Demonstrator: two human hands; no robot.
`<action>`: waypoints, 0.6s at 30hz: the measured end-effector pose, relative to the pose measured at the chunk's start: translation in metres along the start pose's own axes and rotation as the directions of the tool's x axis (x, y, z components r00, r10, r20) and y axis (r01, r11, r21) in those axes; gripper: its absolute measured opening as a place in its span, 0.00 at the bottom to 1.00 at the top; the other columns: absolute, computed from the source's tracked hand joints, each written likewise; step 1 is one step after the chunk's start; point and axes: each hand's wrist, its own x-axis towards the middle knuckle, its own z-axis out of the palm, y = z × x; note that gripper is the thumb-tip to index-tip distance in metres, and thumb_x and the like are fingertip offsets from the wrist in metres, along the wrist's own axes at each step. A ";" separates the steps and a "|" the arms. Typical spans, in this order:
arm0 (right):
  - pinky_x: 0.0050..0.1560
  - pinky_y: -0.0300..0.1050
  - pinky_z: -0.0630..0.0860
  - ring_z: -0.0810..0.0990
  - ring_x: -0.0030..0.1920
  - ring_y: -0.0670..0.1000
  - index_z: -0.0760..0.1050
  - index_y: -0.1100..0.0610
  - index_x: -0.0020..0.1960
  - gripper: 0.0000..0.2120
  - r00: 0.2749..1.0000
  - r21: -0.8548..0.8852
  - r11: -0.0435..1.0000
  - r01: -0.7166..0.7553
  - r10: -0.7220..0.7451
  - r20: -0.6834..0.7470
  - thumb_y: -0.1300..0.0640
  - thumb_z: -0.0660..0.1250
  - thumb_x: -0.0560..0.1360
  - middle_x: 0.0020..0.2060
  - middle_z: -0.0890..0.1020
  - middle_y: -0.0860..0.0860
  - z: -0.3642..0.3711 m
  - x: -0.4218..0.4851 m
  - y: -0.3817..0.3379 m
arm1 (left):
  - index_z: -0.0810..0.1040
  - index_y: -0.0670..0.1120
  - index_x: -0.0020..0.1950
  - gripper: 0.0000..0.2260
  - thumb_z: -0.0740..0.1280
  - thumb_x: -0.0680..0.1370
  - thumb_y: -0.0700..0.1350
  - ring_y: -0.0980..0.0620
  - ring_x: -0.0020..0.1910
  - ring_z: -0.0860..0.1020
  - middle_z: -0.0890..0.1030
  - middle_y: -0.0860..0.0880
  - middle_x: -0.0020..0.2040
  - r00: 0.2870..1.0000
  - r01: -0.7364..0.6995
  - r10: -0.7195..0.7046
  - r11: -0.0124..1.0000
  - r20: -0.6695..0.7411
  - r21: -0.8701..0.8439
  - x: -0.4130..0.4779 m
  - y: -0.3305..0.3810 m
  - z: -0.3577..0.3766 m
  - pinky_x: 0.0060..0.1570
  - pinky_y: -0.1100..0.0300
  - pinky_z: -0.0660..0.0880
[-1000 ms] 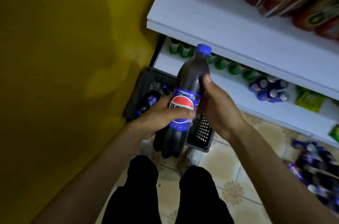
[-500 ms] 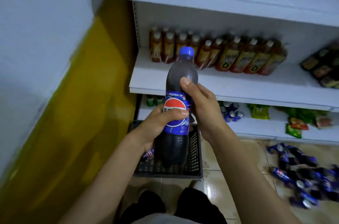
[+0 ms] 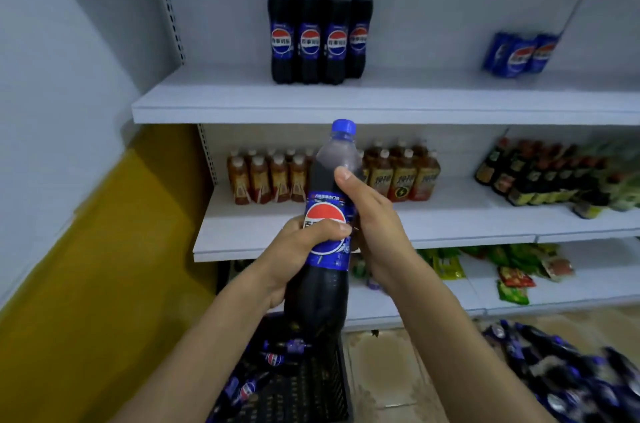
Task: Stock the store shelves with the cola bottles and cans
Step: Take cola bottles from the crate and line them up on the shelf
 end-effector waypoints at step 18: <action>0.38 0.34 0.79 0.84 0.44 0.43 0.74 0.45 0.54 0.23 0.885 -0.282 0.847 0.451 -0.384 0.263 0.44 0.75 0.62 0.46 0.84 0.46 -0.175 -0.036 -0.181 | 0.76 0.48 0.52 0.21 0.77 0.61 0.44 0.53 0.42 0.82 0.84 0.52 0.40 0.904 -0.418 0.427 0.882 0.007 0.218 0.059 0.064 0.208 0.40 0.63 0.78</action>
